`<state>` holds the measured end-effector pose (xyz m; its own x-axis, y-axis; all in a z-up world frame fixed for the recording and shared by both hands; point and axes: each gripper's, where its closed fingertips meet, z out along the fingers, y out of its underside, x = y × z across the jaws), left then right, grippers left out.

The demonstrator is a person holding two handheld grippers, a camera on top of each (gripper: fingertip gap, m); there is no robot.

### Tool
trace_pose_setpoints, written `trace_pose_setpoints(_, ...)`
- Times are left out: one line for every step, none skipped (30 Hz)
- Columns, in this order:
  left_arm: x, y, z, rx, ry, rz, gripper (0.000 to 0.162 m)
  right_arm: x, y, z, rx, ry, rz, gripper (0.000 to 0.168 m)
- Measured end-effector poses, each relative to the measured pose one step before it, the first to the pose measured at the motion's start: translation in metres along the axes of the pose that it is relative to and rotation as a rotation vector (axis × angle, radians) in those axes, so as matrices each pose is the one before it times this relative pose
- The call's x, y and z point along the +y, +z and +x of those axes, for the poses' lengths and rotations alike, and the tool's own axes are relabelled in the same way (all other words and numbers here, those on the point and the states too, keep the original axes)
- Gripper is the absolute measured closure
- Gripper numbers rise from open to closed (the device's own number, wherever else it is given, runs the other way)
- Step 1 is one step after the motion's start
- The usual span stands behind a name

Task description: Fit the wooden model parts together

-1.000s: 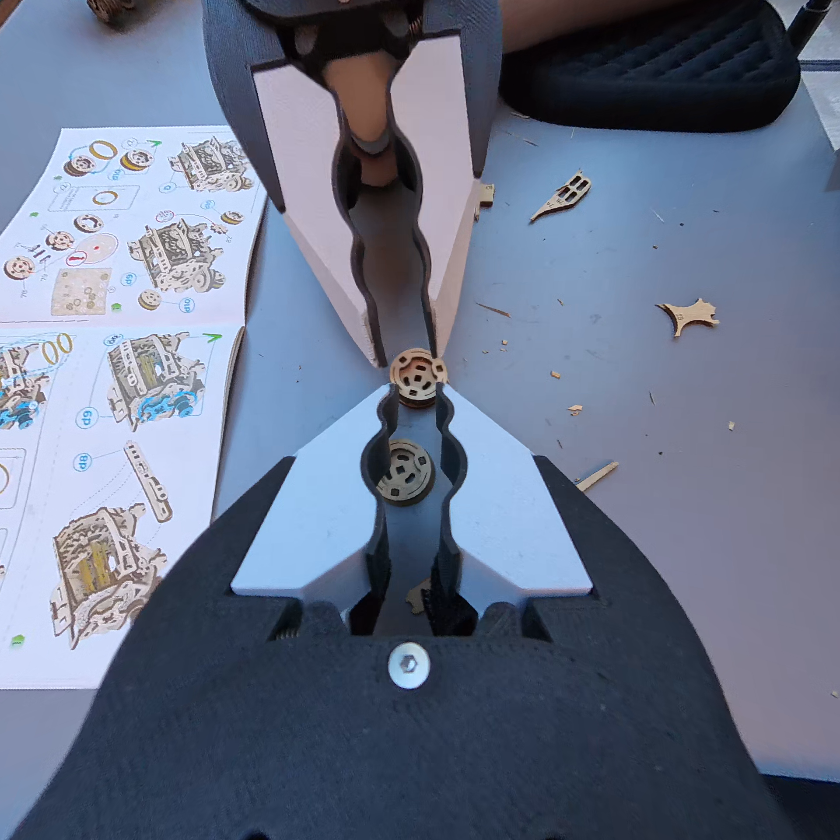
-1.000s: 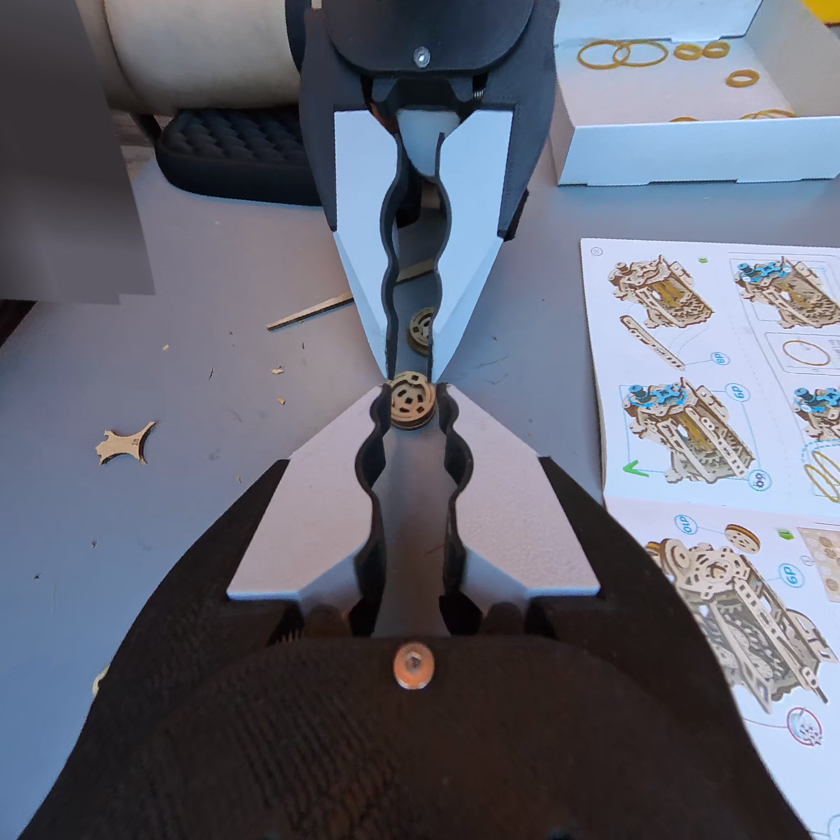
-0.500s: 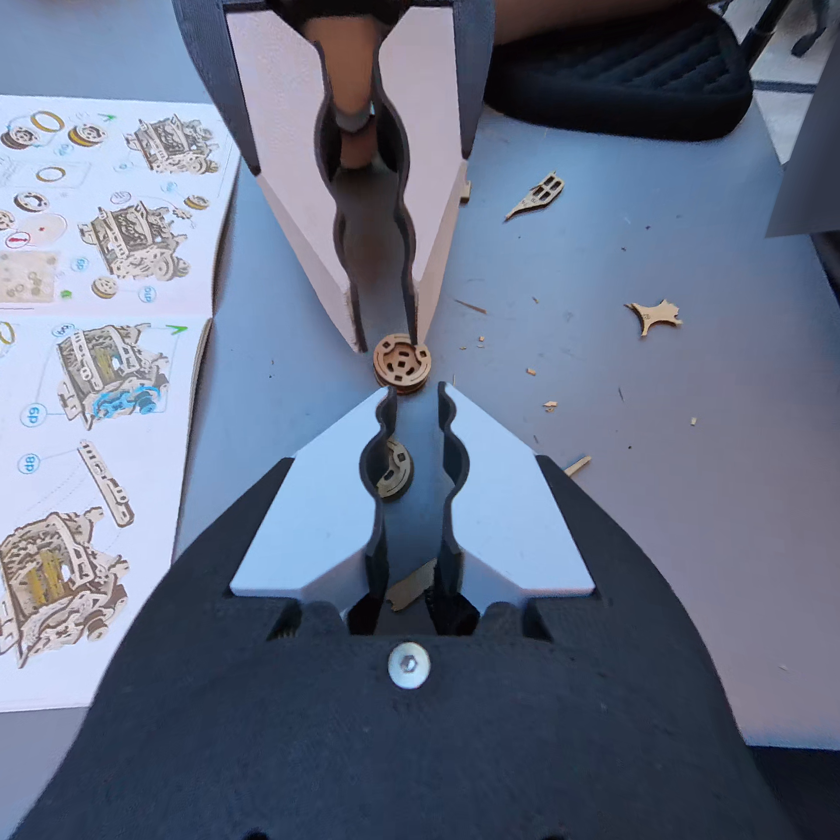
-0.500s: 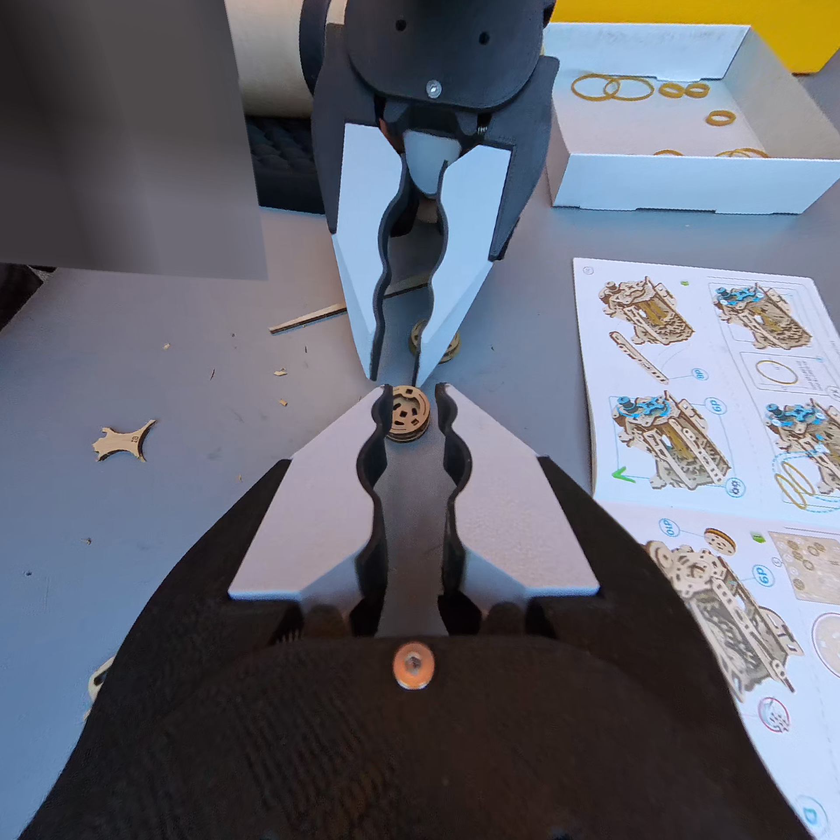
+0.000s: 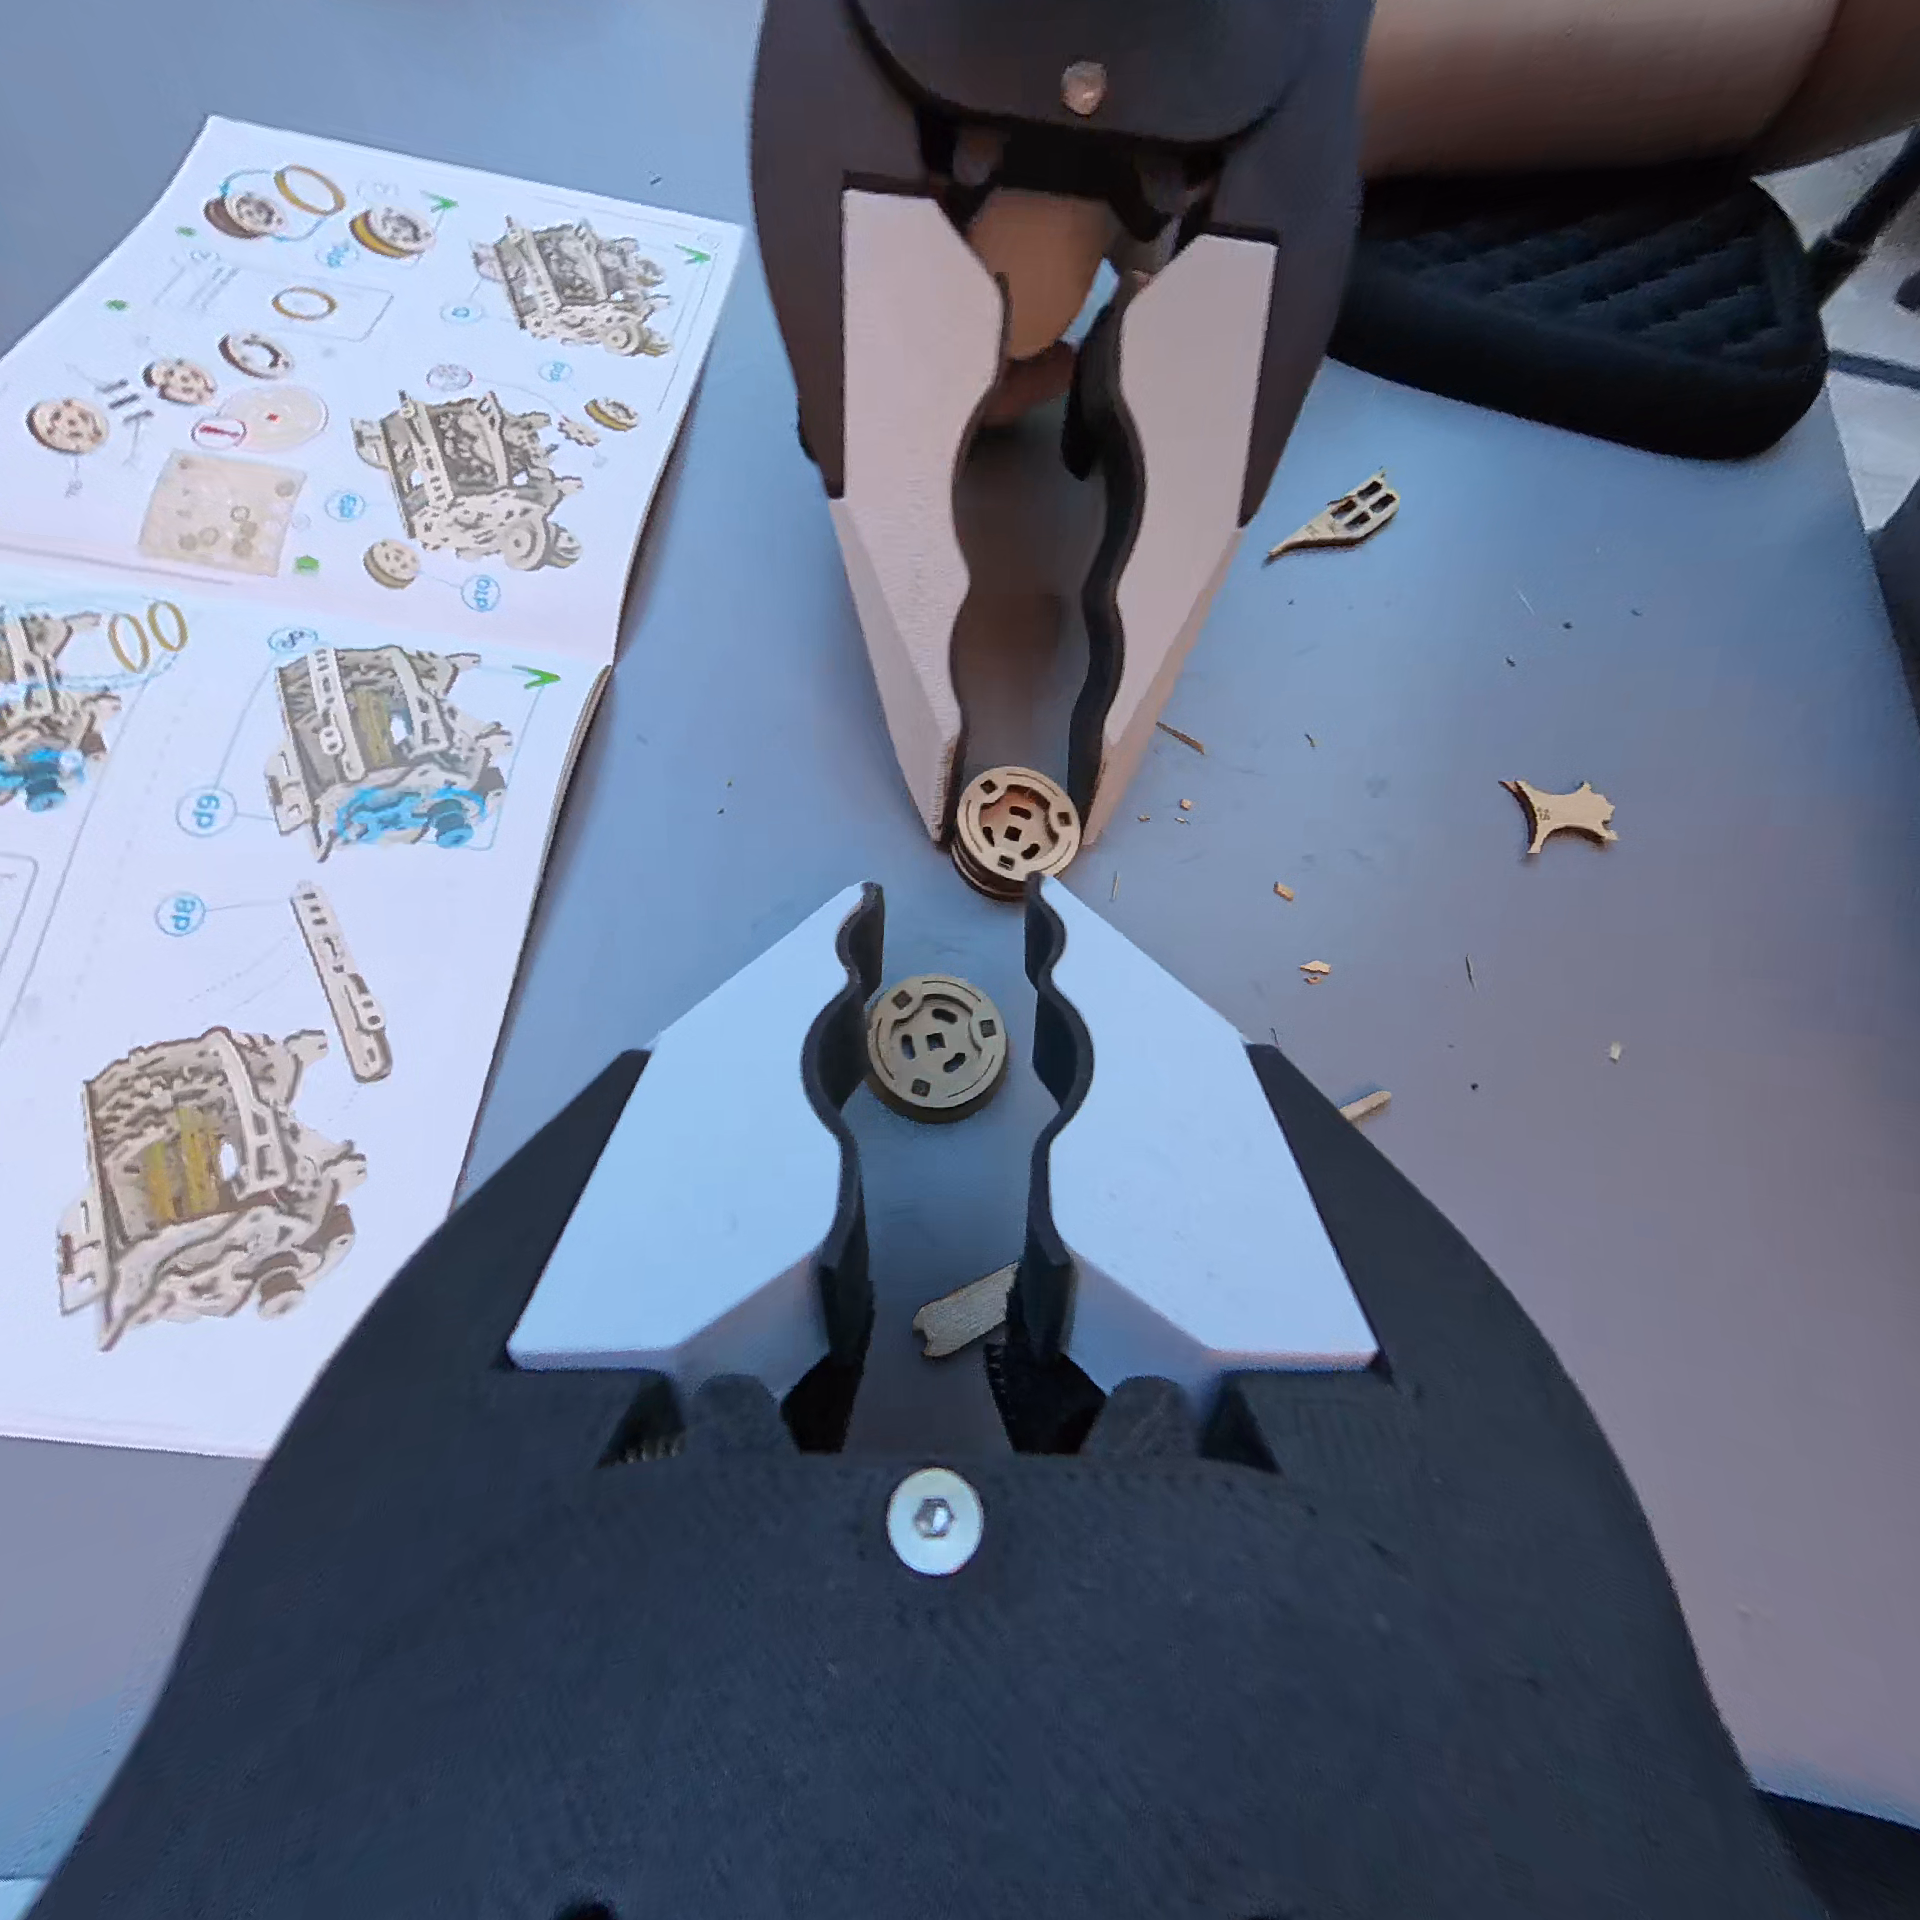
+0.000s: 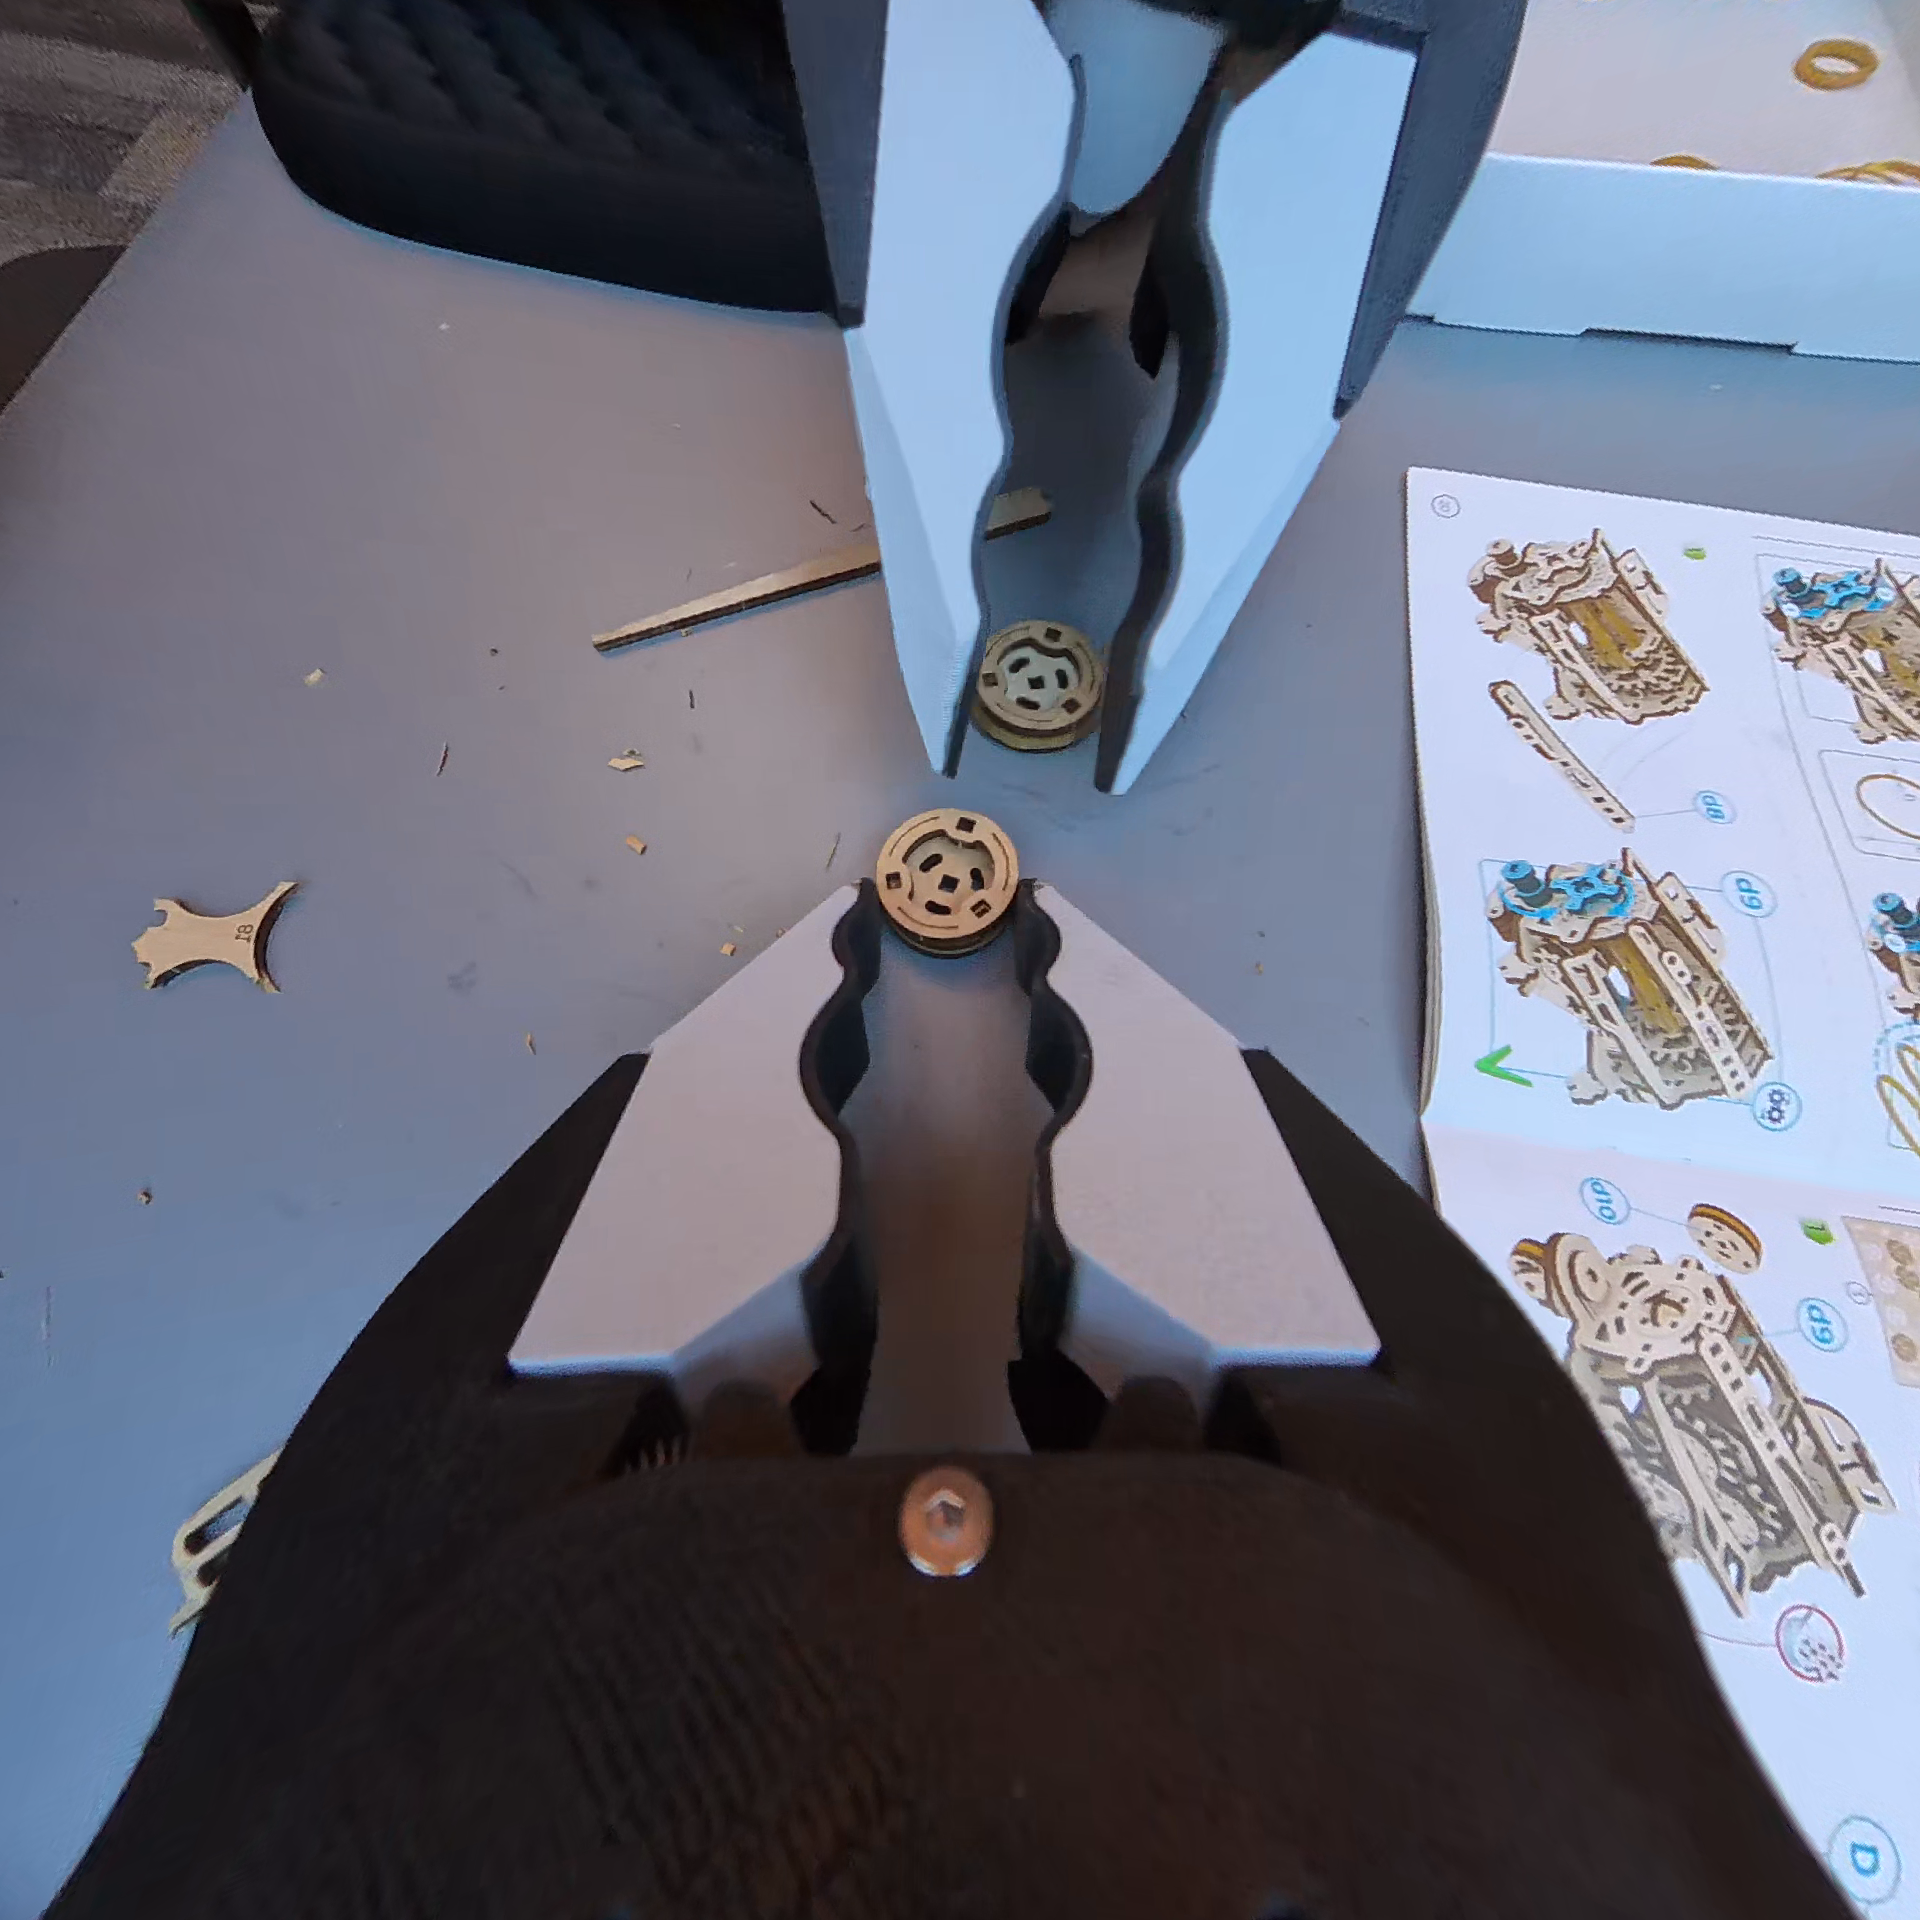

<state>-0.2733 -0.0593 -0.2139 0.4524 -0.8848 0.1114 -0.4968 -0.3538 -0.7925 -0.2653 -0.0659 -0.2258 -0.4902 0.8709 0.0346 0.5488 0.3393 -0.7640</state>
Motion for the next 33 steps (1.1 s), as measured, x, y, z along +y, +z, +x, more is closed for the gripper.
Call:
trace_pose_setpoints(-0.00021,-0.00014,-0.00196,0.0012,-0.0398,0.0037,0.135,0.00001,-0.00036,0.00012,0.0069,-0.0092,0.0010,0.143)
trace_pose_setpoints(-0.00151,-0.00052,-0.00122,0.0074,-0.0469,0.0119,0.133,-0.00068,-0.00088,0.00031,0.0120,-0.0143,0.0041,0.143)
trace_pose_setpoints(-0.00276,-0.00080,-0.00024,0.0174,-0.0547,0.0197,0.130,-0.00185,-0.00182,0.00152,0.0252,-0.0270,0.0084,0.143)
trace_pose_setpoints(-0.00403,-0.00120,0.00301,0.0412,-0.0591,0.0261,0.127,-0.00262,-0.00261,0.00212,0.0327,-0.0348,0.0078,0.144)
trace_pose_setpoints(-0.00465,-0.00139,0.00213,0.0359,-0.0650,0.0297,0.127,-0.00411,-0.00356,0.00233,0.0392,-0.0425,0.0112,0.144)
trace_pose_setpoints(-0.00520,-0.00156,0.00061,0.0264,-0.0649,0.0335,0.126,-0.00546,-0.00412,0.00285,0.0461,-0.0542,0.0156,0.144)
trace_pose_setpoints(-0.00555,-0.00153,0.00319,0.0380,-0.0502,0.0360,0.123,-0.00558,-0.00438,0.00429,0.0565,-0.0574,0.0130,0.144)
trace_pose_setpoints(-0.00460,-0.00157,0.00187,0.0248,-0.0414,0.0295,0.123,-0.00458,-0.00384,0.00453,0.0567,-0.0583,0.0048,0.144)
trace_pose_setpoints(-0.00397,-0.00119,0.00156,0.0170,-0.0291,0.0247,0.121,-0.00364,-0.00276,0.00372,0.0503,-0.0568,0.0010,0.143)
trace_pose_setpoints(-0.00371,-0.00085,0.00287,0.0200,-0.0192,0.0226,0.120,-0.00190,-0.00164,0.00452,0.0528,-0.0509,-0.0068,0.143)
trace_pose_setpoints(-0.00317,-0.00034,0.00252,0.0143,-0.0174,0.0188,0.120,-0.00082,-0.00059,0.00215,0.0331,-0.0430,-0.0111,0.143)
trace_pose_setpoints(-0.00213,0.00006,0.00328,0.0181,-0.0103,0.0127,0.120,-0.00032,0.00015,0.00065,0.0184,-0.0277,-0.0112,0.143)
trace_pose_setpoints(-0.00061,0.00061,0.00167,0.0069,-0.0067,0.0027,0.123,-0.00142,0.00036,-0.00009,0.0097,-0.0147,-0.0025,0.143)
trace_pose_setpoints(-0.00030,0.00106,0.00045,-0.0029,0.0040,0.0017,0.127,-0.00176,0.00017,-0.00083,-0.0001,-0.0066,0.0016,0.143)
trace_pose_setpoints(0.00130,0.00127,0.00041,-0.0052,0.0115,-0.0062,0.132,-0.00138,-0.00002,0.00125,0.0120,-0.0053,0.0005,0.143)
trace_pose_setpoints(0.00209,0.00129,0.00010,-0.0060,0.0098,-0.0135,0.139,-0.00038,-0.00038,0.00338,0.0224,-0.0071,-0.0035,0.143)
trace_pose_setpoints(0.00170,0.00117,-0.00061,-0.0091,0.0045,-0.0101,0.142,-0.00009,-0.00045,0.00167,0.0079,-0.0035,-0.0044,0.143)
trace_pose_setpoints(0.00063,0.00074,0.00022,-0.0017,0.0019,-0.0031,0.143,-0.00105,-0.00061,0.00091,0.0039,0.0028,0.0070,0.143)
trace_pose_setpoints(-0.00154,0.00019,0.00195,0.0103,0.0003,0.0109,0.148,-0.00151,-0.00052,-0.00076,-0.0056,0.0037,0.0131,0.143)
trace_pose_setpoints(-0.00218,-0.00035,0.00182,0.0112,-0.0054,0.0149,0.149,-0.00111,-0.00070,-0.00081,-0.0039,0.0001,0.0107,0.143)
trace_pose_setpoints(-0.00221,-0.00061,0.00089,0.0076,-0.0091,0.0133,0.149,-0.00032,-0.00080,0.00215,0.0141,-0.0032,0.0035,0.143)
trace_pose_setpoints(-0.00235,-0.00104,0.00055,0.0061,-0.0100,0.0153,0.149,0.00001,-0.00057,0.00206,0.0111,-0.0013,0.0001,0.143)
trace_pose_setpoints(-0.00070,-0.00097,-0.00016,0.0004,-0.0009,0.0046,0.151,-0.00098,-0.00059,0.00116,0.0050,0.0022,0.0080,0.143)
trace_pose_setpoints(-0.00051,-0.00091,0.00001,-0.0016,0.0069,0.0018,0.152,-0.00049,-0.00015,0.00113,0.0053,0.0045,0.0058,0.143)
trace_pose_setpoints(-0.00069,-0.00070,-0.00026,-0.0062,0.0093,0.0017,0.152,0.00011,0.00015,0.00101,0.0033,0.0027,0.0011,0.143)
trace_pose_setpoints(-0.00052,-0.00036,-0.00010,-0.0072,0.0127,0.0007,0.152,0.00027,0.00009,0.00072,0.0006,0.0072,0.0011,0.142)
trace_pose_setpoints(-0.00088,-0.00048,0.00002,-0.0072,0.0159,0.0028,0.152,-0.00011,-0.00008,0.00102,-0.0032,0.0226,0.0086,0.139)
trace_pose_setpoints(-0.00121,-0.00058,0.00036,-0.0050,0.0159,0.0049,0.152,0.00106,-0.00069,0.00189,-0.0059,0.0401,0.0052,0.135)
trace_pose_setpoints(-0.00102,-0.00096,-0.00021,-0.0085,0.0155,0.0022,0.152,0.00089,-0.00183,0.00157,-0.0165,0.0525,0.0100,0.132)
trace_pose_setpoints(-0.00144,-0.00122,-0.00128,-0.0174,0.0260,0.0049,0.152,-0.00187,-0.00316,0.00200,-0.0217,0.0681,0.0308,0.128)
trace_pose_setpoints(-0.00214,-0.00120,-0.00058,-0.0184,0.0451,0.0078,0.152,-0.00368,-0.00414,0.00184,-0.0295,0.0808,0.0458,0.127)
trace_pose_setpoints(-0.00206,-0.00121,0.00034,-0.0172,0.0543,0.0047,0.153,-0.00412,-0.00394,0.00215,-0.0341,0.0960,0.0484,0.127)
trace_pose_setpoints(-0.00229,-0.00125,-0.00065,-0.0261,0.0552,0.0029,0.152,-0.00400,-0.00313,0.00120,-0.0427,0.1009,0.0410,0.125)
